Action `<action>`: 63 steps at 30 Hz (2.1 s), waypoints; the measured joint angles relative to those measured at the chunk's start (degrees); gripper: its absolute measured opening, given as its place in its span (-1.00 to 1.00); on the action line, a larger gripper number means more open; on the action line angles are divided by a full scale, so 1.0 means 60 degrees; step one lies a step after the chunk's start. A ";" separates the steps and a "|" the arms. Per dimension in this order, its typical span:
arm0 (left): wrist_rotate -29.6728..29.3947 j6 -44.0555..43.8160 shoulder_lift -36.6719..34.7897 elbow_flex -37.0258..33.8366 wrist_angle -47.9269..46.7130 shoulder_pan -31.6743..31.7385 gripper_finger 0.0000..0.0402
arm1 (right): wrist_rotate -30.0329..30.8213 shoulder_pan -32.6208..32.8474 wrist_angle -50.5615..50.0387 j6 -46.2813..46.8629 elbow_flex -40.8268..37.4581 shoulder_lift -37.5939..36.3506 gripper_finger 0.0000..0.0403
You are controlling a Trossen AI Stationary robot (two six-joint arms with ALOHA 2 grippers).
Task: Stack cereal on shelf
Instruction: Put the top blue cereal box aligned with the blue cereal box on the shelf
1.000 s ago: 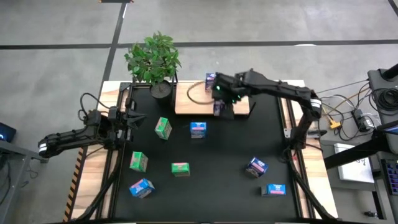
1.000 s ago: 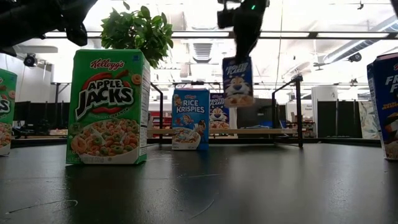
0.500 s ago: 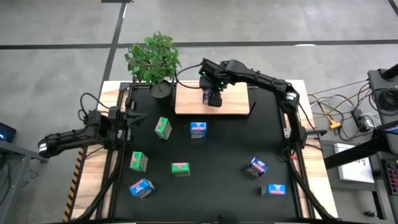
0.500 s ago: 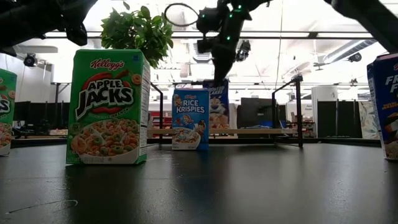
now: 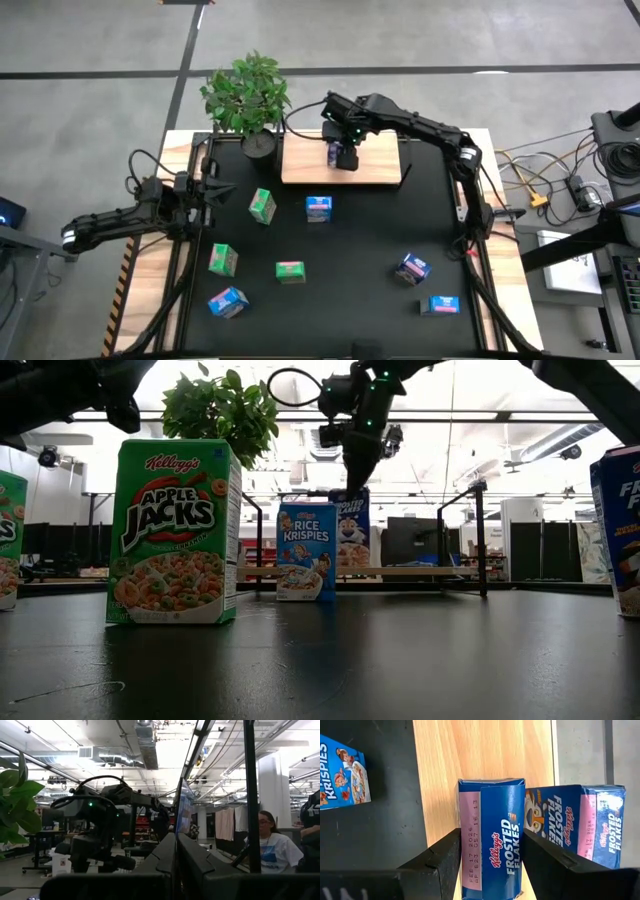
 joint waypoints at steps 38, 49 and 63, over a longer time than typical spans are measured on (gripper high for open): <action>-0.0002 0.0033 0.0000 0.0001 0.0000 -0.0001 -0.99 | 0.0016 0.0006 0.0386 0.0034 -0.0331 -0.0053 0.22; -0.0001 0.0033 -0.0002 0.0001 0.0000 -0.0003 -0.99 | -0.0009 0.0178 -0.0080 0.0302 0.0824 -0.0135 0.06; -0.0002 0.0033 0.0000 0.0001 0.0000 0.0001 -0.99 | 0.0126 0.0131 0.0555 0.0036 -0.0334 -0.0135 -0.94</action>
